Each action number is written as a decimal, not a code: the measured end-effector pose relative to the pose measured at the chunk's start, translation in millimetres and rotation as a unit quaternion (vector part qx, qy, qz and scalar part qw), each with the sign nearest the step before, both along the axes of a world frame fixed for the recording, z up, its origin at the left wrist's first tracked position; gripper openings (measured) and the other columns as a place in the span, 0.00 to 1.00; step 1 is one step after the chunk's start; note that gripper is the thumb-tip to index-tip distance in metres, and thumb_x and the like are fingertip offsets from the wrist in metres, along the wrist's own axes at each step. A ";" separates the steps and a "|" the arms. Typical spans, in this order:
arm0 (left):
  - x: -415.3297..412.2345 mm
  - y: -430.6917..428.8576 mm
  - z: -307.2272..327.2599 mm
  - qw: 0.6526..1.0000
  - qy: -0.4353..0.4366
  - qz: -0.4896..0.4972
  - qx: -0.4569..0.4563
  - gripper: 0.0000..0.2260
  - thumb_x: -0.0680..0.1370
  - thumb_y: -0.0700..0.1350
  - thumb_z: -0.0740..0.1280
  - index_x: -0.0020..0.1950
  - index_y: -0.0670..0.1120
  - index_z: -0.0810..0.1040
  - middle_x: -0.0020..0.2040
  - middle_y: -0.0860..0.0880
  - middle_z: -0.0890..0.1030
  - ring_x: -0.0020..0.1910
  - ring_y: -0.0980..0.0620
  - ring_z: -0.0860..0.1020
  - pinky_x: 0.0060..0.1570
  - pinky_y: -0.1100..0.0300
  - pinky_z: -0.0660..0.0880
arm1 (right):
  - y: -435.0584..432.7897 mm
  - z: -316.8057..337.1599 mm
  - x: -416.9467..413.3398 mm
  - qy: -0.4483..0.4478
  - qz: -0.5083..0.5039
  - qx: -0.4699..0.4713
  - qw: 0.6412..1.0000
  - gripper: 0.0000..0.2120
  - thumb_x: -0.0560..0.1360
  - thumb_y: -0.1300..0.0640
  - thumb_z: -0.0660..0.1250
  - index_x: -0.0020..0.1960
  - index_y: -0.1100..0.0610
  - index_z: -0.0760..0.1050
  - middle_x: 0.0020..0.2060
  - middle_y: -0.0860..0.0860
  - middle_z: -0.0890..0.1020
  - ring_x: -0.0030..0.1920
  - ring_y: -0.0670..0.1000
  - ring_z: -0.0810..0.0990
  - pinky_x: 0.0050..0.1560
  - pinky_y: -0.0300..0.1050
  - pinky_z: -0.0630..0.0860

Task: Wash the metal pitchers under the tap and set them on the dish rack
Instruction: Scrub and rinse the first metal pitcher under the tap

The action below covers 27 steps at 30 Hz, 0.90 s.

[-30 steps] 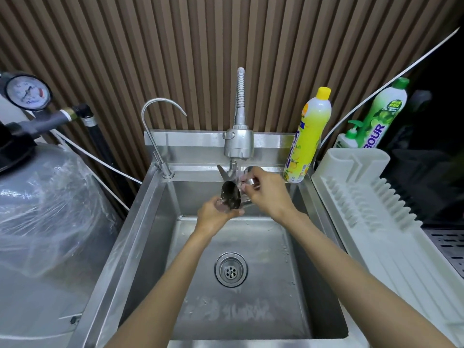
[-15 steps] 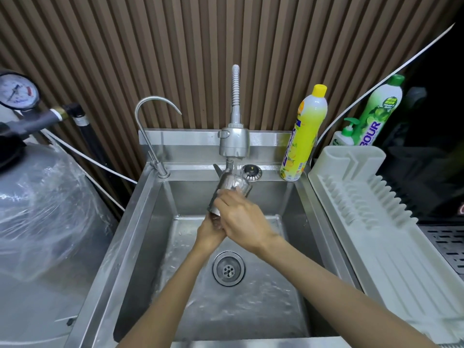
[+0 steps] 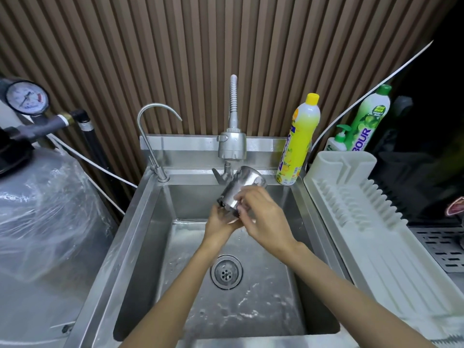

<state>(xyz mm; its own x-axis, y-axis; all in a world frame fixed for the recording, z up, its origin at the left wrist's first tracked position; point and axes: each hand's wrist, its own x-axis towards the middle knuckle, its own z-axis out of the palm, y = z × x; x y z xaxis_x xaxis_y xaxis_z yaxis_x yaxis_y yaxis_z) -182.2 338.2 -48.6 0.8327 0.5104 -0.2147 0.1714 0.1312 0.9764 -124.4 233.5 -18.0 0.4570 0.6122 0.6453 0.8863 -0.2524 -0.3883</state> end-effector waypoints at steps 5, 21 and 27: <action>0.2 0.2 11.0 0.991 -0.088 0.046 -0.095 0.26 0.69 0.27 0.68 0.61 0.45 0.65 0.63 0.42 0.76 0.60 0.47 0.75 0.60 0.55 0.73 | -6.8 8.7 23.4 0.374 -0.027 0.169 0.911 0.11 0.72 0.67 0.67 0.38 0.53 0.70 0.51 0.48 0.82 0.54 0.48 0.80 0.59 0.44 0.74; 10.2 27.4 55.3 0.978 -0.147 0.029 0.147 0.32 0.66 0.31 0.74 0.65 0.50 0.67 0.64 0.49 0.72 0.63 0.57 0.69 0.50 0.74 0.73 | 11.7 26.0 33.1 0.659 0.153 0.368 0.638 0.27 0.75 0.73 0.54 0.22 0.54 0.68 0.53 0.55 0.82 0.51 0.49 0.80 0.51 0.41 0.72; 7.0 34.0 54.3 0.958 -0.125 0.029 0.256 0.36 0.67 0.31 0.72 0.72 0.45 0.64 0.66 0.47 0.69 0.57 0.63 0.70 0.54 0.83 0.64 | 16.7 15.5 34.4 0.710 0.176 0.385 0.563 0.23 0.74 0.72 0.53 0.23 0.58 0.68 0.49 0.54 0.84 0.52 0.53 0.78 0.66 0.49 0.68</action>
